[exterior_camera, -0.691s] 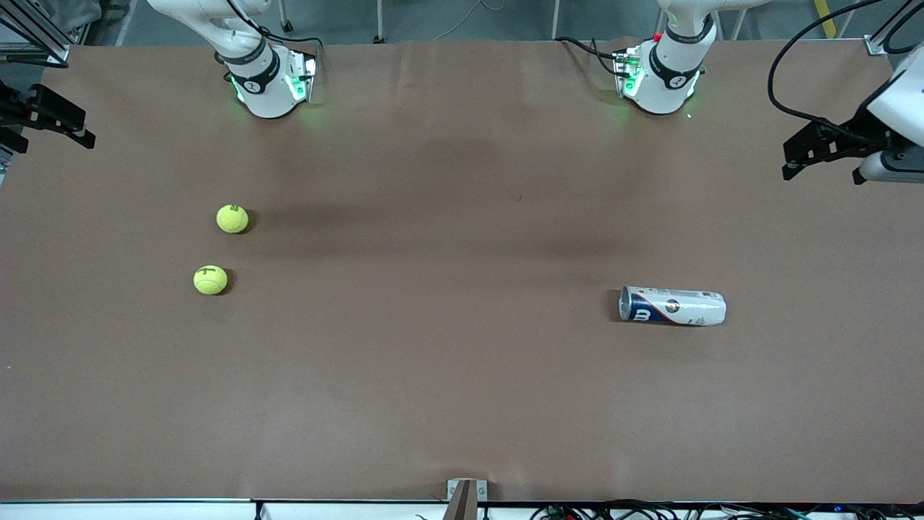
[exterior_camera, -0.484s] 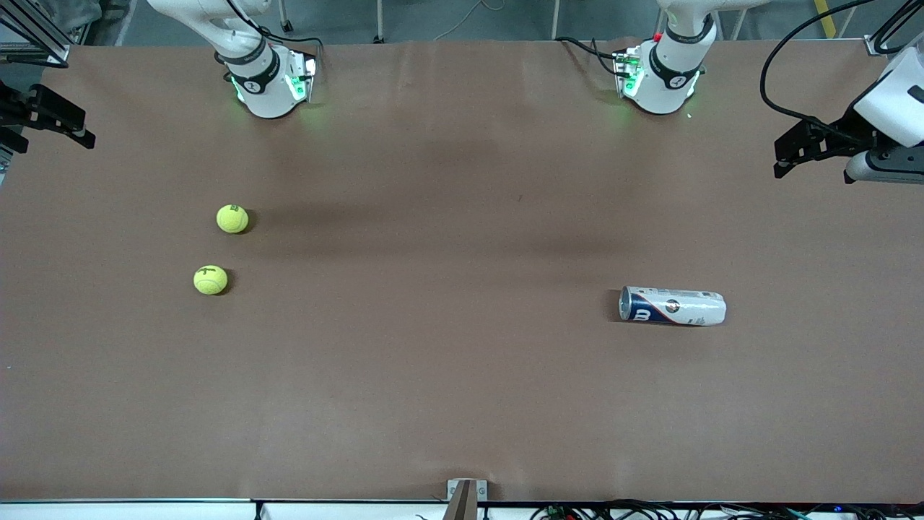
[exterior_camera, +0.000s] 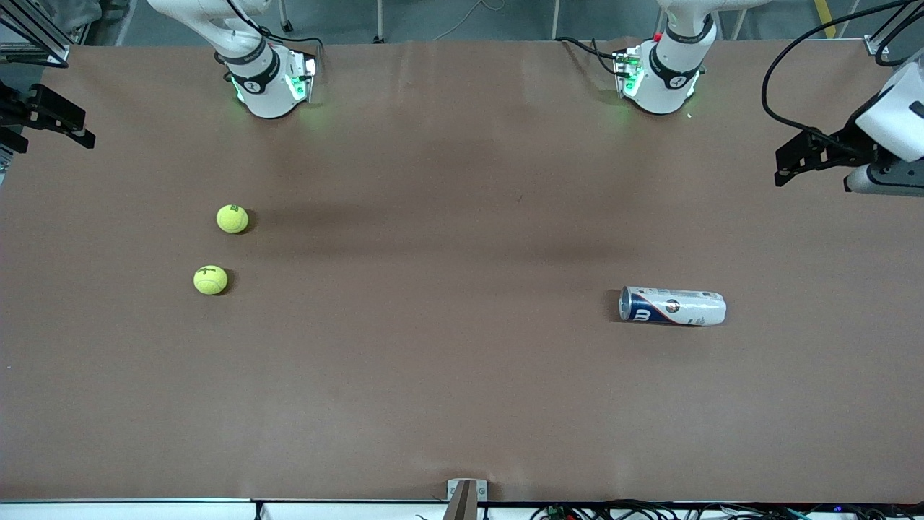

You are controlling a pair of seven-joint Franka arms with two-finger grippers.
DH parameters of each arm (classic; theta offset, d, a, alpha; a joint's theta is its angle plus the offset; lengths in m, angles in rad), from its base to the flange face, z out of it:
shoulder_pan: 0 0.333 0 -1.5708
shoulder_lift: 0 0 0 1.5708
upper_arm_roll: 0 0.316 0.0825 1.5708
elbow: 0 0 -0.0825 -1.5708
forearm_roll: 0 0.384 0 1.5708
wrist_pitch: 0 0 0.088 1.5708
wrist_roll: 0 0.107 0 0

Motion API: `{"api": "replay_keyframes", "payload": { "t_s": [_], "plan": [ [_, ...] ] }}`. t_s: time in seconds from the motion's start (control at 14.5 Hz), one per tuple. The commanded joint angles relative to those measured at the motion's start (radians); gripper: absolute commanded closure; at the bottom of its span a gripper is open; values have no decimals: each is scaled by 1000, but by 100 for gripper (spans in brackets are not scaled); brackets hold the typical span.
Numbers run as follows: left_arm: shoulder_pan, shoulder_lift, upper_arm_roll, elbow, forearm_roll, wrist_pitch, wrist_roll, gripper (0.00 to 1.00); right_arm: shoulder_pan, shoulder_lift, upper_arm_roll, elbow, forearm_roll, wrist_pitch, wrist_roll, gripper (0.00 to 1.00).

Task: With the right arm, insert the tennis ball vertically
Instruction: 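Move the left gripper toward the white tennis ball can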

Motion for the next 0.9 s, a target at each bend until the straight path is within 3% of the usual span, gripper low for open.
{"api": "replay_keyframes", "payload": {
  "t_s": [0.0,0.28,0.41,0.55,0.83],
  "plan": [
    [1,40,-4,31,1,-21,1,0,-4,-9,-2,-4,-15,-3,-15,0],
    [-7,70,-10,-50,7,48,-1,0,-13,0,-5,-4,-17,2,-17,0],
    [-31,87,-33,-127,103,134,2,0,-30,22,-7,-2,-18,13,-15,0],
    [-62,116,-55,-194,169,203,0,0,-52,72,-7,-2,-18,48,-15,0],
    [-67,214,-72,-199,171,246,138,0,-84,207,-7,27,-41,95,-18,0]
  ]
}}
